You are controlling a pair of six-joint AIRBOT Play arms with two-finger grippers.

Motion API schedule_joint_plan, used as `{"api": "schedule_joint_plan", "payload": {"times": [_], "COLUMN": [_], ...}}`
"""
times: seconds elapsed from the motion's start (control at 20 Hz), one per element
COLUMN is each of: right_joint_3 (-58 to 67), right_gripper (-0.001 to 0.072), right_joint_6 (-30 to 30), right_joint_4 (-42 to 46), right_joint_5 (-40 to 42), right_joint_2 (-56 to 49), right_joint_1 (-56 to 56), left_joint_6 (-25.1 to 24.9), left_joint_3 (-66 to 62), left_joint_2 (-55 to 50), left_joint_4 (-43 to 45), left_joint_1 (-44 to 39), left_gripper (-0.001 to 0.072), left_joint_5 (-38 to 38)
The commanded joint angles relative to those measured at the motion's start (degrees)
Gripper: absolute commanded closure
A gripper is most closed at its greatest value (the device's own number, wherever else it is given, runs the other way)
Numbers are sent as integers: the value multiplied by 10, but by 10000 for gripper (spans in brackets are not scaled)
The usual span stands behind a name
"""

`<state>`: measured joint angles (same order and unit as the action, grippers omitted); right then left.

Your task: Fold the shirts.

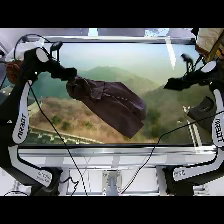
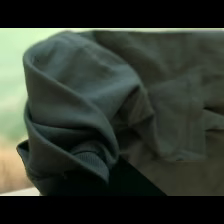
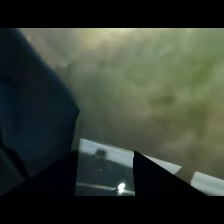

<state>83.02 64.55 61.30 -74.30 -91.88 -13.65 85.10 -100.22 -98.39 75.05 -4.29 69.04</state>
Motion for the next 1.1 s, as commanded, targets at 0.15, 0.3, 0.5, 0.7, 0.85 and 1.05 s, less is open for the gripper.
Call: {"api": "schedule_joint_plan", "payload": {"times": [0.15, 0.3, 0.5, 0.7, 0.85, 1.05], "right_joint_3": [-198, -258, -284, -301, -303, -303], "right_gripper": [283, 284, 284, 284, 284, 288], "right_joint_6": [-16, -36, -47, -65, -73, -77], "right_joint_4": [-84, -113, -133, -117, -106, -104], "right_joint_5": [-65, -82, -103, -29, 24, 80], "right_joint_2": [0, 0, 0, 0, 0, 0], "right_joint_1": [16, 21, 21, 25, 61, 136], "left_joint_6": [1, 1, 1, 0, 7, 7], "left_joint_3": [13, 14, 14, 14, 14, 14], "left_joint_2": [-25, -27, -30, -40, -49, -51], "left_joint_4": [31, 61, 65, 62, 56, 42], "left_joint_1": [4, 4, 4, 4, 4, 4], "left_gripper": [696, 696, 696, 696, 696, 696], "left_joint_5": [-7, -5, -7, -6, -5, -3]}}
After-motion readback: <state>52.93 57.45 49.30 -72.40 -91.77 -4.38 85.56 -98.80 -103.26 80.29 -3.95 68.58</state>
